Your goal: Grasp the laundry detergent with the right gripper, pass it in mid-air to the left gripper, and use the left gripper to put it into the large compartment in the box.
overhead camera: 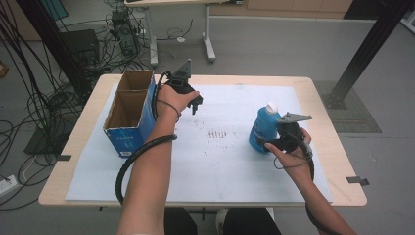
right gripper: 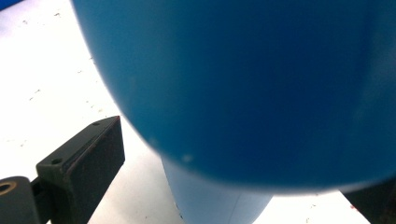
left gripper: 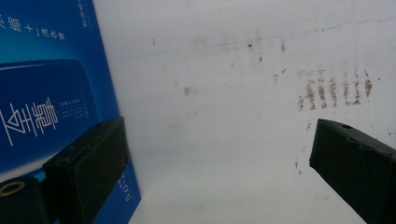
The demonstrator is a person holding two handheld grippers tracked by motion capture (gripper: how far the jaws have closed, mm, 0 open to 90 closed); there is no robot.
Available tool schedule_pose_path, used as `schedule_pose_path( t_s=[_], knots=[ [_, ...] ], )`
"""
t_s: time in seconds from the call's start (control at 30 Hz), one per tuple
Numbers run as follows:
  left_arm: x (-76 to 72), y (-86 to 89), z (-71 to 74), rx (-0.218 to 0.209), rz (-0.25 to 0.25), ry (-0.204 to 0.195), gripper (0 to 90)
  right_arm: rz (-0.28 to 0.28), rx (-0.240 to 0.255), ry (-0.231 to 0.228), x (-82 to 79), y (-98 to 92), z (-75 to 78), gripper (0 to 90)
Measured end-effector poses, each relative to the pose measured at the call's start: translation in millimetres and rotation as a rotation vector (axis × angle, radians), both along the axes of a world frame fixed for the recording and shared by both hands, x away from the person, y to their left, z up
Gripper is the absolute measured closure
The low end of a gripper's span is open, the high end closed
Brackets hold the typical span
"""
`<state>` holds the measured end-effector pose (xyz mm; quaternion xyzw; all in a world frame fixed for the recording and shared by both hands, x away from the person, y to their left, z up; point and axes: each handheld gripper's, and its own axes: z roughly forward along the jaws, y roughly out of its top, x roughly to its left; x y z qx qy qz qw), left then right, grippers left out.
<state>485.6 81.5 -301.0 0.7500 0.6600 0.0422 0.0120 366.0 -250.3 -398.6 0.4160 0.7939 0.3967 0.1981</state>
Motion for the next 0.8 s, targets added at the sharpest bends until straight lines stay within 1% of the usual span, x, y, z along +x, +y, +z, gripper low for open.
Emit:
schedule_pose_path(
  t_s=[0.8],
  knots=[
    [0.4,3.0,-0.1,-0.002,0.005,-0.001,5.0,-0.007,0.009,-0.011,0.9,-0.9,-0.2,2.8]
  ],
)
